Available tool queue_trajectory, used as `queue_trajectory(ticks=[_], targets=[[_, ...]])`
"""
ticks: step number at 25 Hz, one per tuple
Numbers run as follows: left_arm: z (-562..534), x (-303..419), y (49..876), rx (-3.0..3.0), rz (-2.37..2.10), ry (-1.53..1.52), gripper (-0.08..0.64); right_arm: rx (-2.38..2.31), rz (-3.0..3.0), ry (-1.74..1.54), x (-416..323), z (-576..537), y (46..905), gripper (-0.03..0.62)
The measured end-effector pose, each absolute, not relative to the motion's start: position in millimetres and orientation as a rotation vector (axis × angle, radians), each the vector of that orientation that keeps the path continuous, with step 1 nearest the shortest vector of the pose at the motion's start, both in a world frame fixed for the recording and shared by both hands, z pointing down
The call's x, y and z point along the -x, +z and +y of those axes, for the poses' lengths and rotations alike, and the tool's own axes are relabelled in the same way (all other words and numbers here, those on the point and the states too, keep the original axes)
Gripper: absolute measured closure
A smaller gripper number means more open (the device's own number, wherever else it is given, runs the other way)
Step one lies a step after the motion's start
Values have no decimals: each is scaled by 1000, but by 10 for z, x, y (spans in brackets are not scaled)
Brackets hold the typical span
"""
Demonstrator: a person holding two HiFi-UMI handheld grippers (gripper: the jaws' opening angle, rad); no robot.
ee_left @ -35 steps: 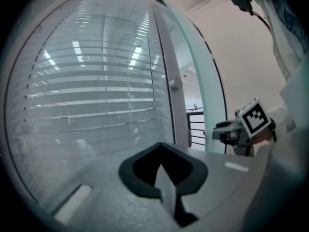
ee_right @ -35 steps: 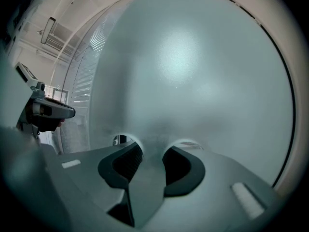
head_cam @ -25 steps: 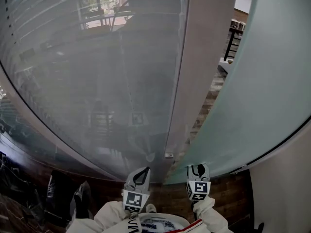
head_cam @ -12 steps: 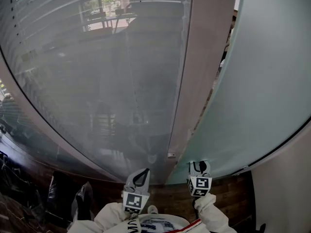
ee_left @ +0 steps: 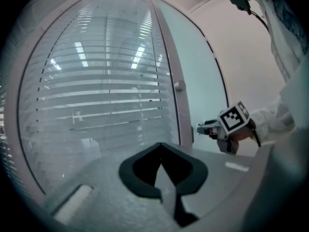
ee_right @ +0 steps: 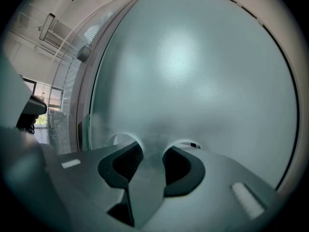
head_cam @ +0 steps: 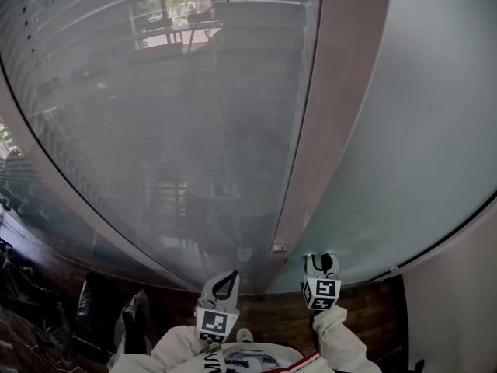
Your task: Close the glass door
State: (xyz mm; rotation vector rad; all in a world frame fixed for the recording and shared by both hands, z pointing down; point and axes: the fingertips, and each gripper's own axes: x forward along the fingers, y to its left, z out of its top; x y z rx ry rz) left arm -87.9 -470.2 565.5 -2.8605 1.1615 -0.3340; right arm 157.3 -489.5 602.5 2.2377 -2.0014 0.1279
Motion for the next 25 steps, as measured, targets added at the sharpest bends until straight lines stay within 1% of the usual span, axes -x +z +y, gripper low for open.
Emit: queue_trajectory(ticks=[9, 25], targets=[[-4742, 974, 5684, 2851, 1217, -328, 557, -2238, -2001, 136, -1610, -4993, 6043, 460], [-4731, 855, 5665, 2867, 1172, -308, 557, -2225, -2014, 135, -1605, -5063, 6036, 460]])
